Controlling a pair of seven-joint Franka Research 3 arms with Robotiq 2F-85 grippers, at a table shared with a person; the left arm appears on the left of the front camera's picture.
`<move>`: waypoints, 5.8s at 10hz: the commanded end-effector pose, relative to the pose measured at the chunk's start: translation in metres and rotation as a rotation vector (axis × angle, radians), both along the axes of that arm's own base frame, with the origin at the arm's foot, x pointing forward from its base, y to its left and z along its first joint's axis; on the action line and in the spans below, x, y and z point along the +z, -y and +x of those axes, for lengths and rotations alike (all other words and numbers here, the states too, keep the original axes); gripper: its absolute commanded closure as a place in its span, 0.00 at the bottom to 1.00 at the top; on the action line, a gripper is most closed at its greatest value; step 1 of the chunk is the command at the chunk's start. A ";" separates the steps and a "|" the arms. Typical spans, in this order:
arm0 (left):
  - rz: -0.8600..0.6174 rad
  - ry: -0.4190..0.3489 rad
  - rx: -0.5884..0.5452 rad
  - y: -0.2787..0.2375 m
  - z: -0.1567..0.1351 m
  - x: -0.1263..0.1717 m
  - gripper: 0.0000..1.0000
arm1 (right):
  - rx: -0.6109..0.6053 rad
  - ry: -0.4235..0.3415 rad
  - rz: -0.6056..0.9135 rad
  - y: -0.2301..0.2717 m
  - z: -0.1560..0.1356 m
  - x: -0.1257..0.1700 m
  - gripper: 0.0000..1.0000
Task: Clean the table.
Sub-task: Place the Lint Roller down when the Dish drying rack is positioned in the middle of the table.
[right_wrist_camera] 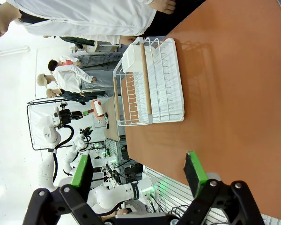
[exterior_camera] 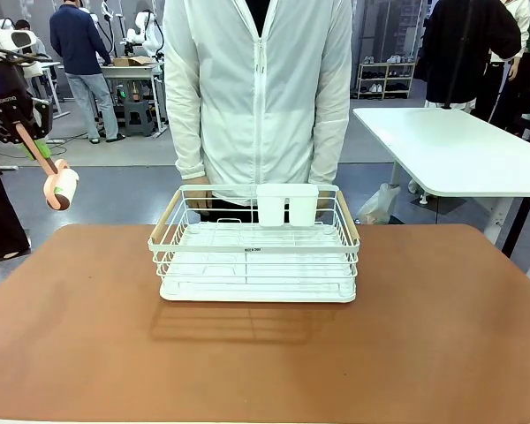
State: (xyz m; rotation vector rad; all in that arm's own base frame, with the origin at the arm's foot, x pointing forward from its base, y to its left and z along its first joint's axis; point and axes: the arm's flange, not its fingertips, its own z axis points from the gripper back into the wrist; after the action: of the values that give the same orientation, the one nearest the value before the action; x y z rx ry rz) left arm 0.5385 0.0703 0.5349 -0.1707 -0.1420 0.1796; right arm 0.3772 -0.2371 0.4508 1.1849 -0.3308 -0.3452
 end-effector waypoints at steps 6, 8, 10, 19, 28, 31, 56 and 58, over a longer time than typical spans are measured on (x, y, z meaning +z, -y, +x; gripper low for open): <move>-0.143 0.031 1.114 0.059 0.002 -0.044 0.79 | 0.001 0.005 0.012 -0.001 -0.001 0.002 0.00; -0.196 0.052 1.220 0.075 0.004 -0.062 0.79 | 0.001 0.005 0.012 -0.001 -0.001 0.002 0.00; -0.211 0.079 1.224 0.084 0.000 -0.071 0.79 | 0.001 0.005 0.012 -0.001 -0.001 0.002 0.00; -0.362 0.054 1.156 0.053 -0.006 -0.159 0.79 | 0.001 0.005 0.012 -0.001 -0.001 0.002 0.00; -0.329 0.067 1.181 0.040 0.006 -0.177 0.79 | 0.001 0.005 0.012 -0.001 -0.001 0.002 0.00; -0.318 0.060 1.192 0.028 0.013 -0.169 0.59 | 0.001 0.005 0.012 -0.001 -0.001 0.002 0.00; -0.122 -0.145 1.235 0.029 -0.026 -0.077 0.00 | 0.001 0.005 0.012 -0.001 -0.001 0.002 0.00; -0.122 -0.145 1.235 0.029 -0.026 -0.077 0.00 | 0.001 0.005 0.012 -0.001 -0.001 0.002 0.00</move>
State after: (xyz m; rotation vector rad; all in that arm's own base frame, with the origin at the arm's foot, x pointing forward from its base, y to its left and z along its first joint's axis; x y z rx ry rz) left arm 0.5148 0.0400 0.4610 -0.1645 -0.0639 1.4290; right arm 0.3774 -0.2368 0.4507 1.1849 -0.3302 -0.3446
